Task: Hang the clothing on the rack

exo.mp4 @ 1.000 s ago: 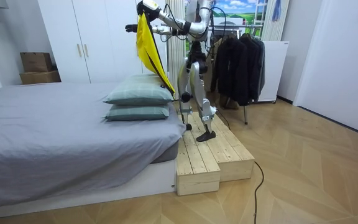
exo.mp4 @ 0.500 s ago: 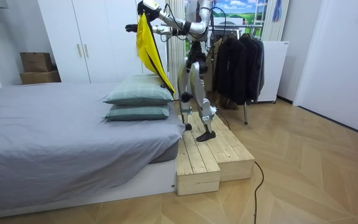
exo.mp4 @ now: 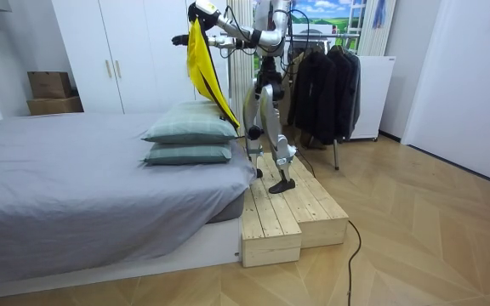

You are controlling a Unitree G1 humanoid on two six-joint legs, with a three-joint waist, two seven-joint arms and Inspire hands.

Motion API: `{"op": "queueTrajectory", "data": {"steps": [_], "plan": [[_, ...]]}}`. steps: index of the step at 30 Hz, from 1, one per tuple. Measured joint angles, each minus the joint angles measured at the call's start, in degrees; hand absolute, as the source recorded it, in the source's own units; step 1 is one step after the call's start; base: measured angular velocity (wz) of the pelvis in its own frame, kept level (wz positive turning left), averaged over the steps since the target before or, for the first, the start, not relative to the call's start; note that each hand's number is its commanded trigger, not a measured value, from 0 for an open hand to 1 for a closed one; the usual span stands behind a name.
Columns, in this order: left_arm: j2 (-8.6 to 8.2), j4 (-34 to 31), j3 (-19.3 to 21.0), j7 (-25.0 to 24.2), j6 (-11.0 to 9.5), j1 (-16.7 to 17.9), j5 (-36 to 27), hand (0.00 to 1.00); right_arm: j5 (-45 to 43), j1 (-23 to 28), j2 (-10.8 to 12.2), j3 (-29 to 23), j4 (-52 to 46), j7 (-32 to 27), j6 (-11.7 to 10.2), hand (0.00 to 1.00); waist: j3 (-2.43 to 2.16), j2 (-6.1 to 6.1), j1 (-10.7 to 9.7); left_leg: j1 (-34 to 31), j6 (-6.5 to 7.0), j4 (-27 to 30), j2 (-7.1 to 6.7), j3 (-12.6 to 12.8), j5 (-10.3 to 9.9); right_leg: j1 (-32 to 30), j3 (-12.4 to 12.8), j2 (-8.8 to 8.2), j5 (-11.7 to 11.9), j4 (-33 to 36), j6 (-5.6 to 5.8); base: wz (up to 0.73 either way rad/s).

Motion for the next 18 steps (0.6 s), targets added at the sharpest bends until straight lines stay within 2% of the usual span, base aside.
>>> {"op": "queueTrajectory", "data": {"steps": [11,18], "plan": [[0.48,0.0,-0.58,-0.48,-0.18,0.01,2.14,1.0,0.48,0.12,0.1,0.24,0.03,0.82,-0.1,1.0,-0.01,-0.18,0.0,0.03,0.0,-0.02,0.0,0.0,0.0,0.0,-0.11,-0.04,-0.02,0.0,0.02,0.0],[0.63,0.0,-2.67,-1.82,-0.19,0.16,2.36,1.0,0.51,0.17,0.23,0.51,0.04,0.84,-0.08,1.0,0.01,-0.27,-0.05,0.06,0.0,-0.03,0.0,-0.02,0.0,0.08,-0.12,-0.07,-0.03,-0.01,0.04,0.0]]}}
